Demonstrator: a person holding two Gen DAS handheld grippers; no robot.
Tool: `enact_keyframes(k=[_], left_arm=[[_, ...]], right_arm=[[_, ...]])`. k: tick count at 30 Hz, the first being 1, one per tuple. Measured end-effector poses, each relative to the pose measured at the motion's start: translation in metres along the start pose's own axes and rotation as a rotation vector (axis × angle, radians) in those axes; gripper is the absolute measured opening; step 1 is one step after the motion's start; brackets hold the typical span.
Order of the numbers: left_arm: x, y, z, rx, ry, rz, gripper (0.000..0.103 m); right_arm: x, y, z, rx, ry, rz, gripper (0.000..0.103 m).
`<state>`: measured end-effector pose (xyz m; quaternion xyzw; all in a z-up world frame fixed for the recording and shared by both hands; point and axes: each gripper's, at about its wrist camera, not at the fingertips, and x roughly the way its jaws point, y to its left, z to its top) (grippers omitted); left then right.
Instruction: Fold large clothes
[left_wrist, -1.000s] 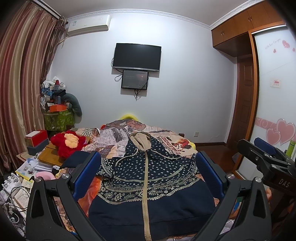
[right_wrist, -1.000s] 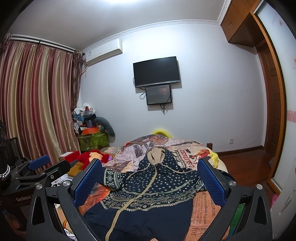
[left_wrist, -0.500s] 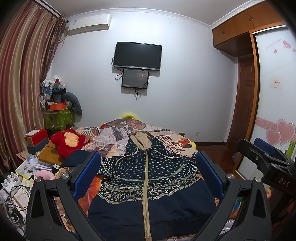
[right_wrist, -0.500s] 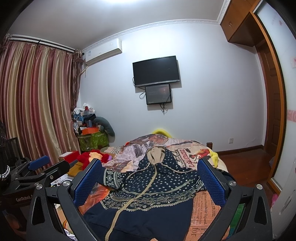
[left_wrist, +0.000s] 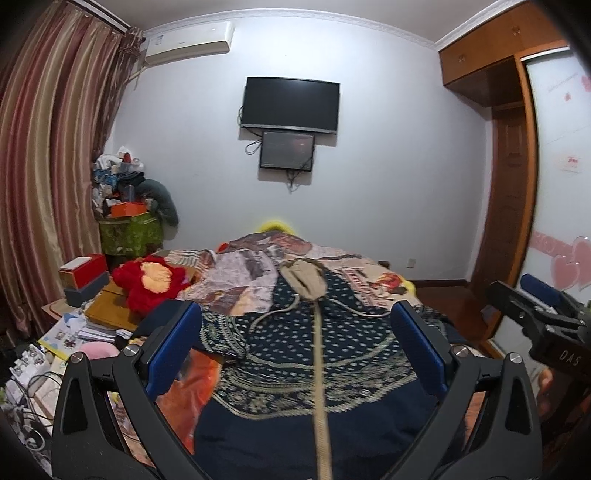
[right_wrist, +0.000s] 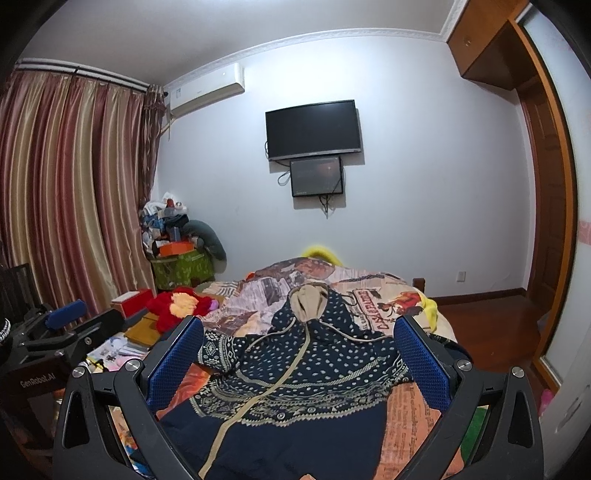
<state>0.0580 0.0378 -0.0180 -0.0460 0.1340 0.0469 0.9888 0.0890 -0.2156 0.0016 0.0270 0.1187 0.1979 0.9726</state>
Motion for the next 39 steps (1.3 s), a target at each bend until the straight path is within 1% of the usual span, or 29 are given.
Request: enact_keyframes(k=[4,6,8,10,14,17,21,22,24,27,29,31,32,34,36,38,39], left_arm=[[0.033,0.024,0.007,-0.006,0.020,0.048,0.103],[0.052,0.040,0.010,-0.019,0.041,0.080,0.103],[0.075,0.058,0.012,-0.034,0.074,0.094,0.103],[0.100,0.078,0.011,-0.053,0.114,0.120,0.103],[0.157,0.119,0.004,-0.076,0.235,0.194,0.103],[0.191,0.149,-0.006,-0.109,0.293,0.240,0.103],[0.235,0.189,-0.024,-0.136,0.371,0.332,0.103],[0.248,0.201,-0.032,-0.135,0.401,0.364,0.103],[0.270,0.219,-0.045,-0.147,0.463,0.406,0.103],[0.292,0.244,-0.064,-0.209,0.549,0.401,0.102],[0.303,0.260,-0.077,-0.277,0.593,0.374,0.097],[0.311,0.273,-0.086,-0.336,0.631,0.355,0.094],[0.313,0.277,-0.090,-0.348,0.640,0.361,0.091],[0.320,0.285,-0.097,-0.401,0.657,0.343,0.087],[0.328,0.293,-0.102,-0.465,0.672,0.304,0.082],[0.336,0.303,-0.108,-0.554,0.684,0.259,0.072],[0.340,0.309,-0.111,-0.601,0.692,0.237,0.069]], right_arm=[[0.037,-0.003,0.005,-0.018,0.030,-0.014,0.103],[0.060,-0.006,0.008,-0.023,0.048,-0.021,0.103],[0.086,-0.009,0.010,-0.031,0.075,-0.029,0.103],[0.114,-0.012,0.013,-0.042,0.106,-0.038,0.103],[0.180,-0.019,0.012,-0.062,0.189,-0.026,0.103],[0.221,-0.018,0.009,-0.076,0.246,-0.015,0.103],[0.277,-0.016,-0.002,-0.100,0.327,-0.007,0.103],[0.291,-0.015,-0.006,-0.107,0.346,-0.008,0.103],[0.318,-0.015,-0.016,-0.118,0.402,-0.006,0.103],[0.347,-0.015,-0.029,-0.126,0.461,-0.005,0.103],[0.365,-0.016,-0.038,-0.132,0.494,-0.001,0.103],[0.382,-0.018,-0.047,-0.134,0.525,0.012,0.103],[0.390,-0.019,-0.050,-0.131,0.539,0.017,0.102],[0.404,-0.021,-0.057,-0.114,0.566,0.029,0.102],[0.415,-0.024,-0.061,-0.094,0.585,0.044,0.102],[0.423,-0.026,-0.065,-0.077,0.601,0.062,0.102],[0.427,-0.026,-0.066,-0.073,0.607,0.068,0.102]])
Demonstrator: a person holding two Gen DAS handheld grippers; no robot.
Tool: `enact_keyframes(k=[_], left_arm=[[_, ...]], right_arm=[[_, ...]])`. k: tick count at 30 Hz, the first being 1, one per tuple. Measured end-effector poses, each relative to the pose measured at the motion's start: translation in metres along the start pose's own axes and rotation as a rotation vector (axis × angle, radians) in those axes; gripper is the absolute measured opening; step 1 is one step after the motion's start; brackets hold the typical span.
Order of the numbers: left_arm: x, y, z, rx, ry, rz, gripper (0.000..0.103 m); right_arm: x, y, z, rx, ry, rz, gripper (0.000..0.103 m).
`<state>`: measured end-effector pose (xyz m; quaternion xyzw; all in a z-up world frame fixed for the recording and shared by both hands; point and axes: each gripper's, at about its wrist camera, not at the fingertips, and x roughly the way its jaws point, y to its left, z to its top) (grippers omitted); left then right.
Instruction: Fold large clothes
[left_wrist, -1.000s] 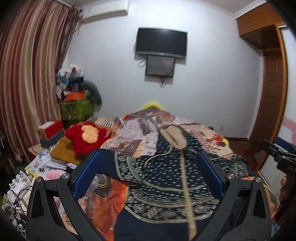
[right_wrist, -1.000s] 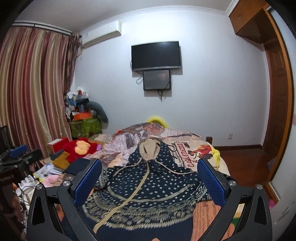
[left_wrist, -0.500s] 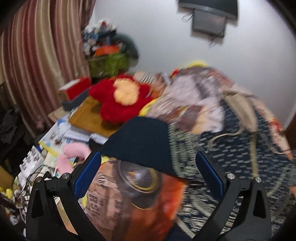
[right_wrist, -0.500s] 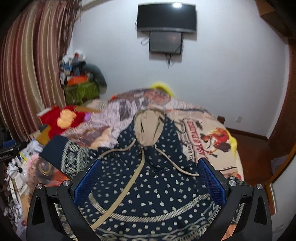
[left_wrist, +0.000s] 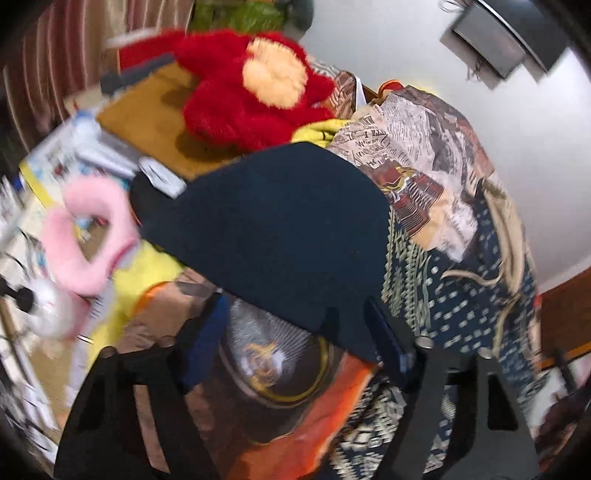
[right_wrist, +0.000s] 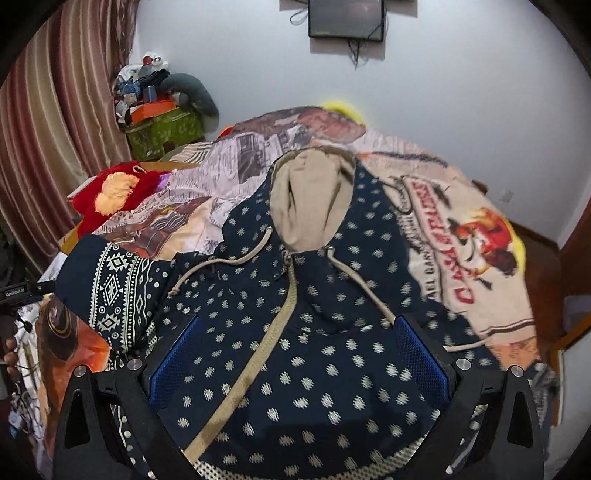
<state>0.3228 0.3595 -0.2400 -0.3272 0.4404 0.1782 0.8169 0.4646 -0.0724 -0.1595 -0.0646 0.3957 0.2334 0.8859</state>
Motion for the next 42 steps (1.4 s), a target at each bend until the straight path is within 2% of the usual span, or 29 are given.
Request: enact_keyframes(k=[3,5,6,8,10,15,18,23,28,32,36,42], left_arm=[[0.009,0.010,0.009,-0.081,0.017,-0.031,0.058],[0.012,0.013,0.014,-0.107,0.014,-0.031,0.038],[0.013,0.015,0.017,-0.119,0.013,-0.023,0.034],[0.013,0.018,0.023,-0.126,0.005,-0.013,0.012],[0.012,0.019,0.027,-0.116,-0.006,-0.004,0.006],[-0.005,-0.003,0.034,-0.026,-0.074,0.054,0.003],[-0.029,-0.037,0.033,0.088,-0.135,0.062,0.003],[-0.066,-0.099,0.028,0.229,-0.210,-0.022,0.003],[-0.093,-0.182,0.010,0.406,-0.256,-0.123,0.003],[-0.087,-0.244,-0.021,0.533,-0.222,-0.189,0.003],[-0.052,-0.289,-0.065,0.639,-0.138,-0.195,0.003],[0.015,-0.310,-0.125,0.716,0.041,-0.169,0.003]], right_arm=[[0.008,0.001,0.002,-0.014,0.010,0.013,0.101],[0.011,0.002,0.003,-0.026,0.015,0.022,0.101],[0.012,0.002,0.003,-0.027,0.015,0.027,0.101],[0.012,0.001,0.002,-0.026,0.013,0.038,0.101],[0.012,0.000,0.002,-0.025,0.012,0.042,0.101],[0.010,-0.002,0.001,-0.017,0.012,0.038,0.101],[0.003,-0.008,0.000,-0.011,0.005,0.034,0.101],[-0.018,-0.020,-0.001,-0.005,-0.017,0.011,0.101],[-0.043,-0.039,-0.001,0.019,-0.045,-0.001,0.101],[-0.064,-0.052,-0.004,0.030,-0.065,-0.019,0.101],[-0.083,-0.071,-0.011,0.045,-0.073,-0.038,0.101],[-0.094,-0.093,-0.029,0.067,-0.035,-0.062,0.101]])
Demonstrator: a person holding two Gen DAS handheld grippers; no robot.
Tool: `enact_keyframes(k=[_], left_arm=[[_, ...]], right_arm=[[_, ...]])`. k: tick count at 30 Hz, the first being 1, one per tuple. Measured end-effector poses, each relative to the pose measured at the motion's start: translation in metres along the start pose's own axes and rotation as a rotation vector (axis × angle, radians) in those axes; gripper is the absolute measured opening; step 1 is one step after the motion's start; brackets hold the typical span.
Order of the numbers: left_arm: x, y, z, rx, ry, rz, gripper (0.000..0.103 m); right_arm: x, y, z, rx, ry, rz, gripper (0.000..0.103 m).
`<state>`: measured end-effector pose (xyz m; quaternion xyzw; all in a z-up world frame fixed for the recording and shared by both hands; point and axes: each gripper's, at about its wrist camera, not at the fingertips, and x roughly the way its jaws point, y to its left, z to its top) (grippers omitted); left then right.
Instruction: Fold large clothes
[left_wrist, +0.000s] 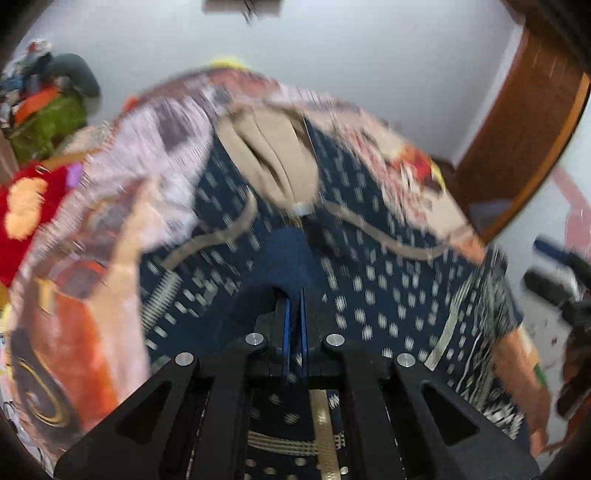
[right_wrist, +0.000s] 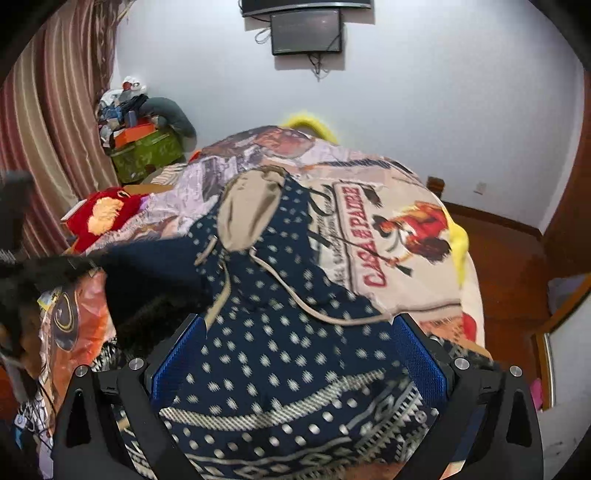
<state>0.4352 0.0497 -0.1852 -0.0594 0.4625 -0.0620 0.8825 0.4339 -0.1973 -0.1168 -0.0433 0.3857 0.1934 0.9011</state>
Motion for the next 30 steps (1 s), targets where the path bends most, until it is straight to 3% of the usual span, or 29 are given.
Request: enact_keyframes(k=[6,8,13,17,22,26,30], left_arm=[[0.031,-0.014,-0.032,0.033,0.128,-0.011,0.006],[0.028,-0.009,-0.037,0.033,0.138,-0.012,0.017],[-0.006,0.019,-0.039,0.021,0.104,-0.003,0.037],[-0.039,0.059,-0.039,0.007,0.028,0.109,0.056],[-0.054,0.117,-0.055,-0.038,0.029,0.254,0.056],[-0.047,0.154,-0.081,-0.102,0.085,0.257,0.056],[-0.029,0.164,-0.106,-0.118,0.139,0.237,0.056]], right_arm=[[0.009,-0.006,-0.016,-0.005,0.065,-0.001,0.101],[0.015,-0.001,-0.017,-0.006,0.080,0.012,0.101],[0.026,0.025,-0.010,-0.026,0.092,0.064,0.101],[0.036,0.060,0.003,-0.084,0.087,0.103,0.101],[0.056,0.116,0.011,-0.185,0.099,0.150,0.101],[0.085,0.169,0.008,-0.288,0.152,0.204,0.101],[0.116,0.207,-0.002,-0.364,0.226,0.230,0.101]])
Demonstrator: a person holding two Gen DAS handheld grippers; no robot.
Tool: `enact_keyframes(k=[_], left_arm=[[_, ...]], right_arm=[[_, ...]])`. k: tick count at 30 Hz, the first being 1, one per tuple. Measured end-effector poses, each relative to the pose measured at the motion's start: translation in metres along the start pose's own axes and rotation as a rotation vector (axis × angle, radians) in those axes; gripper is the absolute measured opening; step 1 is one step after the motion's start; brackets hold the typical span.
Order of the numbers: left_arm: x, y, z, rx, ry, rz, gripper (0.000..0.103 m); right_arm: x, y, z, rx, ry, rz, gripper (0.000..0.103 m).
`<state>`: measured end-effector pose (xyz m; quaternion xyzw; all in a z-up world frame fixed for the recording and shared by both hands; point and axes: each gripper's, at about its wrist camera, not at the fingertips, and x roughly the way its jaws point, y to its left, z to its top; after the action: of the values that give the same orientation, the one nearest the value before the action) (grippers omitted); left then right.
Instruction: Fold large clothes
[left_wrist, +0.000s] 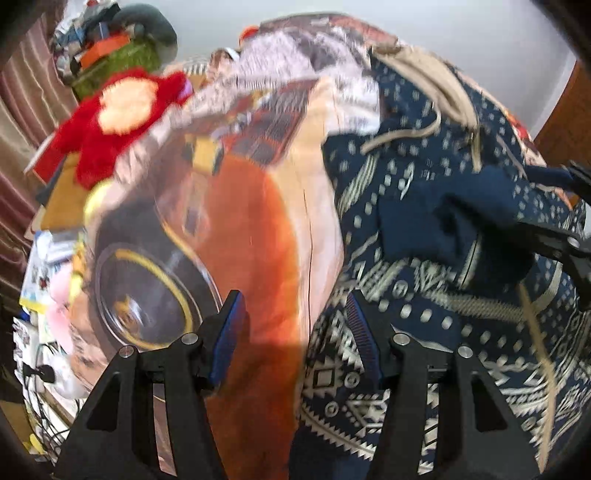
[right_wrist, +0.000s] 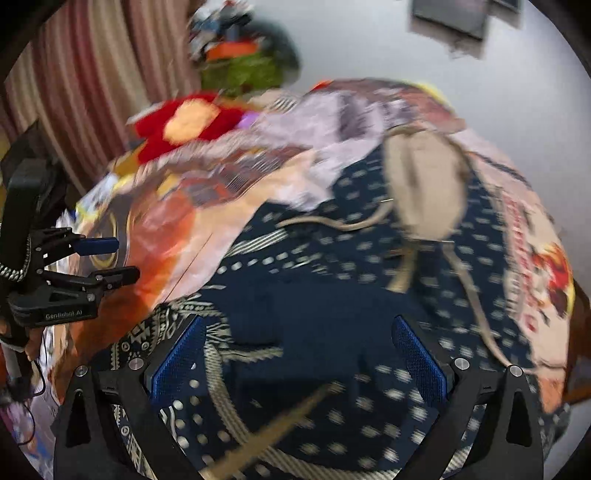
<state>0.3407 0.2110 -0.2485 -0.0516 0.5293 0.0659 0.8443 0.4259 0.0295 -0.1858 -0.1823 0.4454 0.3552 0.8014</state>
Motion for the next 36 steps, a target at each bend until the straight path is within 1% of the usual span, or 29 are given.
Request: enact_keyframes(k=[3,6,8,9,12,14,15,17,18,20,21,23,25,27,32,34,36], left_arm=[[0.013,-0.002,-0.014,0.008,0.027,-0.015,0.056],[0.024,-0.001,-0.021,0.004,0.037,-0.023,0.056],[0.028,0.003,-0.027,-0.001,0.042,-0.024,0.056],[0.030,0.005,-0.029,-0.006,0.046,-0.024,0.056],[0.032,0.008,-0.033,-0.014,0.044,-0.032,0.056],[0.032,0.010,-0.032,-0.016,0.039,-0.041,0.056],[0.031,0.010,-0.032,-0.015,0.036,-0.044,0.056],[0.032,0.009,-0.030,-0.008,0.032,-0.044,0.056],[0.033,0.007,-0.029,-0.002,0.033,-0.045,0.056],[0.037,0.004,-0.028,0.004,0.041,-0.050,0.056],[0.039,0.002,-0.027,0.008,0.048,-0.061,0.056],[0.043,-0.003,-0.026,0.019,0.063,-0.079,0.056],[0.048,-0.009,-0.026,0.034,0.068,-0.070,0.056],[0.052,-0.017,-0.024,0.055,0.070,-0.060,0.056],[0.062,-0.036,-0.012,0.083,0.040,0.023,0.056],[0.065,-0.039,-0.007,0.073,0.029,0.050,0.056],[0.067,-0.042,-0.002,0.058,0.017,0.073,0.056]], right_arm=[[0.031,0.020,0.004,-0.041,0.054,0.015,0.100],[0.061,0.036,0.005,-0.076,0.114,0.033,0.098],[0.080,0.047,0.005,-0.110,0.157,0.038,0.092],[0.088,0.052,0.005,-0.132,0.173,0.035,0.090],[0.107,0.062,0.003,-0.196,0.205,0.004,0.083],[0.116,0.065,0.002,-0.221,0.217,-0.021,0.072],[0.118,0.065,0.002,-0.227,0.215,-0.030,0.068],[0.119,0.065,0.002,-0.230,0.206,-0.038,0.058],[0.119,0.064,0.003,-0.232,0.200,-0.047,0.053],[0.119,0.064,0.004,-0.243,0.189,-0.085,0.028],[0.119,0.062,0.005,-0.245,0.185,-0.096,0.024],[0.115,0.057,0.007,-0.226,0.167,-0.088,0.016],[0.105,0.051,0.010,-0.192,0.133,-0.077,0.013],[0.088,0.043,0.014,-0.152,0.087,-0.063,0.011],[0.026,0.017,0.023,-0.047,-0.065,-0.056,0.010],[-0.005,0.001,0.025,0.000,-0.135,-0.071,0.009],[-0.029,-0.016,0.028,0.042,-0.183,-0.084,0.009]])
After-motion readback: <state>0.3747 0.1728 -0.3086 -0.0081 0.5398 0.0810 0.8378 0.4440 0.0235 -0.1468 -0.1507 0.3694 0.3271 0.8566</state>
